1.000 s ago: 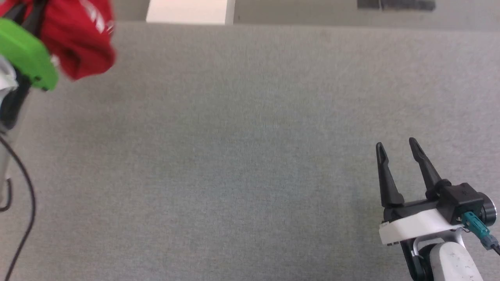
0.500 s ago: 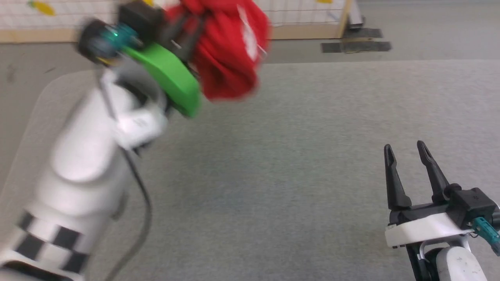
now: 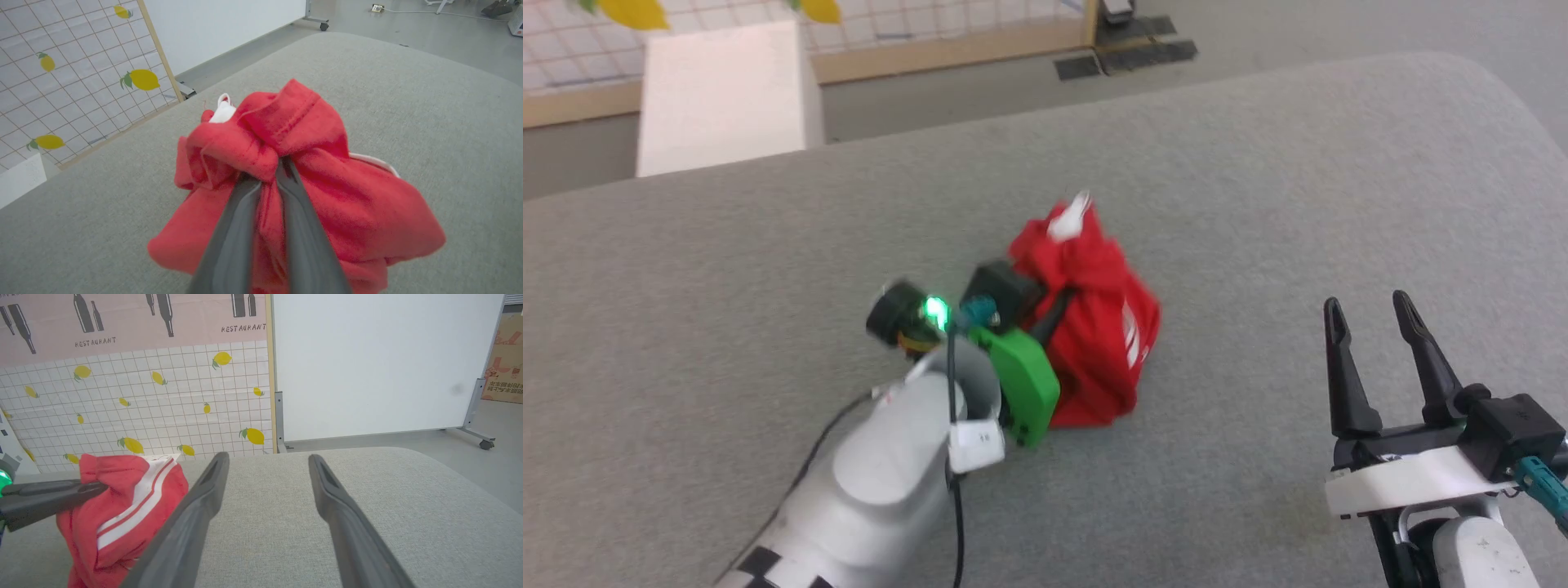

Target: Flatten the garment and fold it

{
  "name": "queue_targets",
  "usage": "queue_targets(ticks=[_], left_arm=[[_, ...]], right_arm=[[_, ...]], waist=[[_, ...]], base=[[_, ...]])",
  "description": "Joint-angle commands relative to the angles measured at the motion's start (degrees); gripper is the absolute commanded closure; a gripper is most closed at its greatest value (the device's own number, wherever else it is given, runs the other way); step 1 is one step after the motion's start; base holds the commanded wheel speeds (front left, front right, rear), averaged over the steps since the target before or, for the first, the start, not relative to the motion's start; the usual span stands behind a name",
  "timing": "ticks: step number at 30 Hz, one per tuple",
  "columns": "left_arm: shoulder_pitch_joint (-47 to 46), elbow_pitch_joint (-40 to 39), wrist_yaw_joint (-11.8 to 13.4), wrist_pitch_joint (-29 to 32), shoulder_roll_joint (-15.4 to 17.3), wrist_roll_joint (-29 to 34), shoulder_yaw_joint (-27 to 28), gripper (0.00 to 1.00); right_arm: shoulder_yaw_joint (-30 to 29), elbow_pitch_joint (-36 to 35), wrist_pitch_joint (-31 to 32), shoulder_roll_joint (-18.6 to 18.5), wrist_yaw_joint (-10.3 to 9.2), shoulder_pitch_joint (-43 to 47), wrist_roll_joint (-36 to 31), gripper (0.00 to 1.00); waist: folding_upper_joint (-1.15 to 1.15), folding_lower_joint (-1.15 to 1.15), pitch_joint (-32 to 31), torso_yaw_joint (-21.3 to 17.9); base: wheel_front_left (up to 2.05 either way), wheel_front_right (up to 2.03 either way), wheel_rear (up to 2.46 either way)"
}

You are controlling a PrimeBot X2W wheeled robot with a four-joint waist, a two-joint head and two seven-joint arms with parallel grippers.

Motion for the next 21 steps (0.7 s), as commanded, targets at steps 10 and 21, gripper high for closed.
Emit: queue_targets(ticks=[10, 21], left_arm=[[-0.3, 8.2, -0.5, -5.7, -2.9, -0.3, -0.8, 0.0], [8.1, -7.2, 6.3, -6.7, 3.5, -0.4, 11.5, 0.0]], right_arm=[[-0.2, 2.5, -0.3, 0.0, -0.1, 1.7, -0.8, 0.0], [-1.8, 4.0, -0.2, 0.0, -0.1, 4.7, -2.4, 0.0]], waist=[[0.0, 0.01, -1.7, 3.2], [0.0, 0.01, -8.5, 10.0]], base=[[0.0, 0.0, 0.0], [0.0, 0.0, 0.0]])
